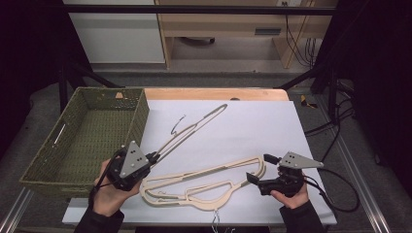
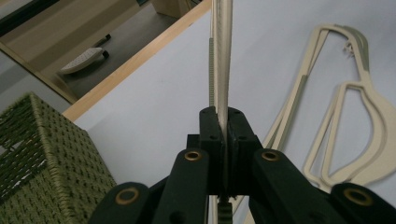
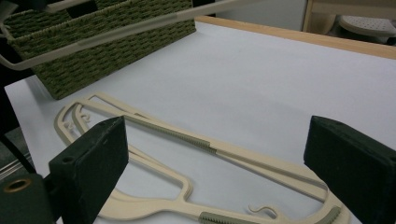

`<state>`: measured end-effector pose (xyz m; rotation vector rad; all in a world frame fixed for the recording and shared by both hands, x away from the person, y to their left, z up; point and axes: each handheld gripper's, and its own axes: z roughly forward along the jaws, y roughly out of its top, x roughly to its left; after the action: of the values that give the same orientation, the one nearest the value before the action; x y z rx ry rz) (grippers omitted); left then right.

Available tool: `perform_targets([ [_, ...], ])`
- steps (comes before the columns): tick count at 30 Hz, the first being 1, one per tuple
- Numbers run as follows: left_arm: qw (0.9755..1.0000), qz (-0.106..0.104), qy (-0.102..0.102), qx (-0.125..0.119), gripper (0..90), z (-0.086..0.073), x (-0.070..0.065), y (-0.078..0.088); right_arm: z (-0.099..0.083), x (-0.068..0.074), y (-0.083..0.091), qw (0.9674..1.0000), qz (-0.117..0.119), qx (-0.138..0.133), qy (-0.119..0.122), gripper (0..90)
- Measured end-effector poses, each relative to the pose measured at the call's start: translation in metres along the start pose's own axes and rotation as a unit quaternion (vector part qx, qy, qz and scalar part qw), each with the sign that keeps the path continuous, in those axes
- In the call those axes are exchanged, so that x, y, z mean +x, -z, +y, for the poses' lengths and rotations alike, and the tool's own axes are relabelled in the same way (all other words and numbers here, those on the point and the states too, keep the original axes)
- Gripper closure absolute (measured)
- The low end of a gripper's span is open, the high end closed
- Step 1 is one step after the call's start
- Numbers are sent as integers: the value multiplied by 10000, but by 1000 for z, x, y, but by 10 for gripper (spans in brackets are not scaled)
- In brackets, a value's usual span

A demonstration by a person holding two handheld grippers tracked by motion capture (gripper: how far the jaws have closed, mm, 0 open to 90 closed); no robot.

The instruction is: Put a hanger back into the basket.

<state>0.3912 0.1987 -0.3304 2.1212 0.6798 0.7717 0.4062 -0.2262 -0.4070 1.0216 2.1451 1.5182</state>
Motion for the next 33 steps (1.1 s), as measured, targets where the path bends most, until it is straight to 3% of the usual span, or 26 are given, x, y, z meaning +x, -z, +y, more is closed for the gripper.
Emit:
perform_targets([
  [3,9998,14,138,-117,866,3,5,12,0,0,0,10000,-22,-6,-18,61],
  [8,9995,-7,188,-269,866,8,12,24,1,0,1,10000,-54,-46,-57,57],
  [12,9992,-105,220,-307,866,14,33,34,1,-1,3,10000,-56,-54,-3,54],
  [14,9992,-112,239,-304,866,14,37,35,1,-1,3,10000,-58,-60,-3,53],
  [17,9988,-151,351,-291,866,13,61,41,1,0,2,9999,-65,-84,-20,42],
  [21,9984,-124,456,-296,866,11,77,45,1,-1,2,9999,-126,-76,-13,29],
  [22,9981,-81,524,-306,866,9,88,49,1,-1,2,9999,-146,-72,-10,27],
  [25,9978,-14,598,-292,867,4,104,53,1,-1,2,9998,-192,-60,-4,20],
  [32,9981,107,587,-175,866,-7,130,58,1,-1,1,9998,-205,-39,-10,19],
  [33,9980,124,610,-131,866,-11,139,59,1,-1,1,9998,-197,-42,-57,19],
])
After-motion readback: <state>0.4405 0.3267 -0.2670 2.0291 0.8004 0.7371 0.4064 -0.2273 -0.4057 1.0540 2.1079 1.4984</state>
